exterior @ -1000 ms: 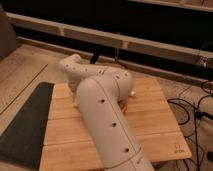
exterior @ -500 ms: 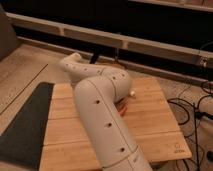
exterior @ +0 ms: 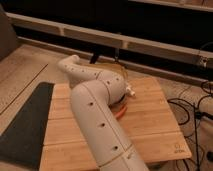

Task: Wipe the white sponge on the table

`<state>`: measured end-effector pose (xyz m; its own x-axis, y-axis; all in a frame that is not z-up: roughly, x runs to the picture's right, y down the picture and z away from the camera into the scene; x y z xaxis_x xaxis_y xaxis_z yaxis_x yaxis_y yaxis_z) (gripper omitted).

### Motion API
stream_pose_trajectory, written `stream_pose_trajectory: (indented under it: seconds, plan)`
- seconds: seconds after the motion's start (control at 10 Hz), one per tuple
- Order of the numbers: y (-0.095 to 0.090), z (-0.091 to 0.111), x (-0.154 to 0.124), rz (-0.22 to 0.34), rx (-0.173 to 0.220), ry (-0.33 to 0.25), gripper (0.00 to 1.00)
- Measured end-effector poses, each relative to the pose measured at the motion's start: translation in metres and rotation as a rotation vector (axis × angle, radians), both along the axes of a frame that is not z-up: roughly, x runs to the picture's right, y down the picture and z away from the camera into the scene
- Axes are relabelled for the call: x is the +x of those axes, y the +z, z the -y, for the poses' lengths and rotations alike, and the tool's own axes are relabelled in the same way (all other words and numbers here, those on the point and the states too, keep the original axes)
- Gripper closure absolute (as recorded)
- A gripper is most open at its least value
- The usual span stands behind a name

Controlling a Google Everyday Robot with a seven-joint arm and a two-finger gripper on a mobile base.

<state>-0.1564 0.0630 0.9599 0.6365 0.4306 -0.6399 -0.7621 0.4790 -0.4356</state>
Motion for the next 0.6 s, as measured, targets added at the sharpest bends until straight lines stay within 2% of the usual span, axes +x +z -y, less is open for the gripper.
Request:
stream_pose_trajectory:
  seconds: [0.3, 0.5, 0.6]
  plan:
    - [0.004, 0.014, 0.0, -0.005, 0.04, -0.004, 0.78]
    - [-0.001, 0.027, -0.012, 0.009, 0.08, -0.011, 0.97]
    - [-0.006, 0.028, -0.021, 0.025, 0.087, -0.019, 1.0]
